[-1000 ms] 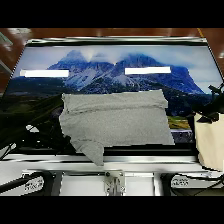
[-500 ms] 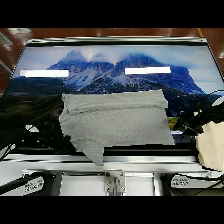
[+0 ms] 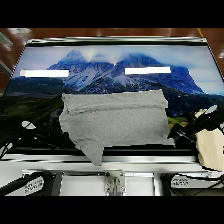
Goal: Fold the shirts.
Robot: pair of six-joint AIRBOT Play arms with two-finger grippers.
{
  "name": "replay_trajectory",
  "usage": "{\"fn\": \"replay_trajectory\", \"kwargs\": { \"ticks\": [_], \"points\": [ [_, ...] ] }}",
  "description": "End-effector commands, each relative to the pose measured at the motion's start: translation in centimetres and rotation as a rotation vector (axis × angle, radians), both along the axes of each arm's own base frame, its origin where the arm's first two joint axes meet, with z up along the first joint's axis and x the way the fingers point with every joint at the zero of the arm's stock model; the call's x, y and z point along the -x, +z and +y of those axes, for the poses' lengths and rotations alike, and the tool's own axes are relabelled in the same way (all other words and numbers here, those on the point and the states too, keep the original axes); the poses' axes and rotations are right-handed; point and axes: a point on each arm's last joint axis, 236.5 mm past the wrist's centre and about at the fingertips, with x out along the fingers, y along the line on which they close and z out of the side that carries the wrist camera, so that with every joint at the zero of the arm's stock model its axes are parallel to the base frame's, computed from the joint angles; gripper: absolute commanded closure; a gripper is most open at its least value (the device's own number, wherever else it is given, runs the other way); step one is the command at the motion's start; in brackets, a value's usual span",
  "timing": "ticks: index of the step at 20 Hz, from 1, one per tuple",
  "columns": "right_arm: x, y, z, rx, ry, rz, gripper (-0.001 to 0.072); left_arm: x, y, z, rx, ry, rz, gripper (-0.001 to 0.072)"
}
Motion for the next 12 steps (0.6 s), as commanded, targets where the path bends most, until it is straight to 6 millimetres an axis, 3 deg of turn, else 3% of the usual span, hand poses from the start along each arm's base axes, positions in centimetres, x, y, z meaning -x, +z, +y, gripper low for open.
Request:
{"fn": "replay_trajectory", "kwargs": {
  "ticks": [1,3,4,6,8,9,12],
  "points": [
    [-0.1,-1.4,0.2,0.024,-0.041,-0.012,0.0099,-0.4,0.8,-0.1,0.014,-0.018,-0.011,0.0667],
    [0.3,-2.1,0.5,0.02,-0.051,-0.002,0.01,-0.5,1.2,-0.2,0.022,-0.026,-0.014,0.0667],
    [0.4,-2.3,0.7,0.011,-0.056,0.006,0.0156,-0.7,1.4,-0.2,0.022,-0.027,-0.018,0.0667],
    [0.0,-2.5,1.1,-0.006,-0.07,0.002,0.0344,-1.1,1.6,-0.1,0.021,-0.028,-0.03,0.0667],
    [-0.7,-2.0,2.0,-0.056,-0.064,-0.034,0.0607,-2.0,2.1,0.0,0.018,-0.029,-0.054,0.0667],
    [-1.5,-1.2,3.1,-0.119,-0.052,-0.075,0.0657,-2.8,2.6,0.1,0.016,-0.033,-0.077,0.0667],
    [-5.9,1.1,4.0,-0.176,-0.097,-0.234,0.0658,-6.2,5.8,0.4,0.019,-0.076,-0.195,0.0668]
  ]
}}
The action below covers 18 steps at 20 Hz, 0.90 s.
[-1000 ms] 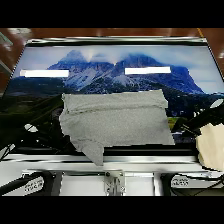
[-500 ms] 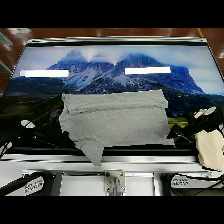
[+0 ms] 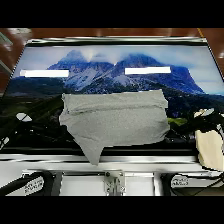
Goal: Fold the shirts.
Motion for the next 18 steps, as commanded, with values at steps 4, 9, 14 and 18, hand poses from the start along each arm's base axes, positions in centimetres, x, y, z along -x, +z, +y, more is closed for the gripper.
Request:
{"fn": "replay_trajectory", "kwargs": {
  "ticks": [4,9,14,18],
  "points": [
    [-10.2,3.5,1.3,0.099,0.01,-0.307,0.066,-9.2,6.4,1.3,-0.031,0.001,-0.231,0.0668],
    [-18.0,5.3,-1.3,0.371,0.045,-0.453,0.066,-16.5,5.9,2.3,-0.025,0.044,-0.202,0.0668],
    [-23.4,5.3,-2.2,0.383,-0.032,-0.502,0.066,-20.3,3.2,2.5,0.008,0.018,-0.115,0.0668],
    [-25.1,3.9,-1.9,0.371,-0.053,-0.505,0.0659,-22.4,1.9,3.1,0.003,0.029,-0.121,0.0667]
  ]
}}
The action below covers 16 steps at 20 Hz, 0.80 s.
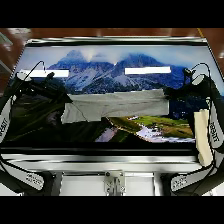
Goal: Fold the shirts.
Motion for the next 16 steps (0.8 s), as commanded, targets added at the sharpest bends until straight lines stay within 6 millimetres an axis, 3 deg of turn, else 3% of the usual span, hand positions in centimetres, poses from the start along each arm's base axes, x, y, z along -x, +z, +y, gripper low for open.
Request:
{"fn": "replay_trajectory", "kwargs": {
  "ticks": [1,6,15,16],
  "points": [
    [-1.9,-1.2,0.5,-0.015,-0.026,-0.017,0.0659,-1.4,-1.8,0.4,0.003,0.018,0.037,0.0668],
    [-3.1,-1.8,1.6,-0.005,-0.02,-0.054,0.0639,-1.4,-3.9,0.4,0.008,0.053,0.102,0.0667],
    [-4.8,-0.7,3.0,-0.099,-0.084,-0.114,0.0647,-3.2,-2.5,0.7,-0.003,0.072,0.044,0.0667],
    [-4.6,-0.8,3.0,-0.101,-0.084,-0.107,0.0559,-3.2,-2.5,0.7,-0.003,0.073,0.043,0.0665]
  ]
}}
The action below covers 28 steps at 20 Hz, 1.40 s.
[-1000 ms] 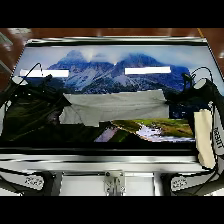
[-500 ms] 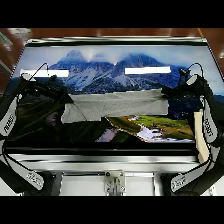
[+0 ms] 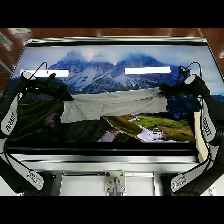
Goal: Fold the shirts.
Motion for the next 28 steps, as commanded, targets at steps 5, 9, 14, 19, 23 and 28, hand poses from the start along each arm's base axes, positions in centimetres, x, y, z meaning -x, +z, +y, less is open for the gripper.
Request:
{"fn": "replay_trajectory", "kwargs": {
  "ticks": [5,9,14,19,23,28],
  "points": [
    [0.9,0.9,-0.4,-0.012,0.025,0.015,0.0103,-0.6,1.2,0.6,0.021,0.014,-0.019,0.0264],
    [1.8,1.0,-3.8,-0.064,-0.09,0.055,0.0076,-1.8,3.8,2.3,0.028,0.046,-0.059,0.0257],
    [2.3,-2.1,-2.4,-0.233,-0.148,0.139,0.0075,-1.9,7.7,0.6,0.093,0.02,-0.137,0.0263],
    [2.4,-4.0,1.3,-0.308,-0.112,0.187,0.0108,-1.6,10.1,-1.9,0.122,-0.028,-0.193,0.0263],
    [1.8,-1.6,2.9,-0.35,-0.033,0.118,0.0657,-1.6,10.2,-4.5,0.125,-0.08,-0.23,0.0287],
    [2.1,8.7,3.7,-0.316,0.082,-0.054,0.0658,-3.0,10.1,-12.2,0.103,-0.107,-0.338,0.0666]
  ]
}}
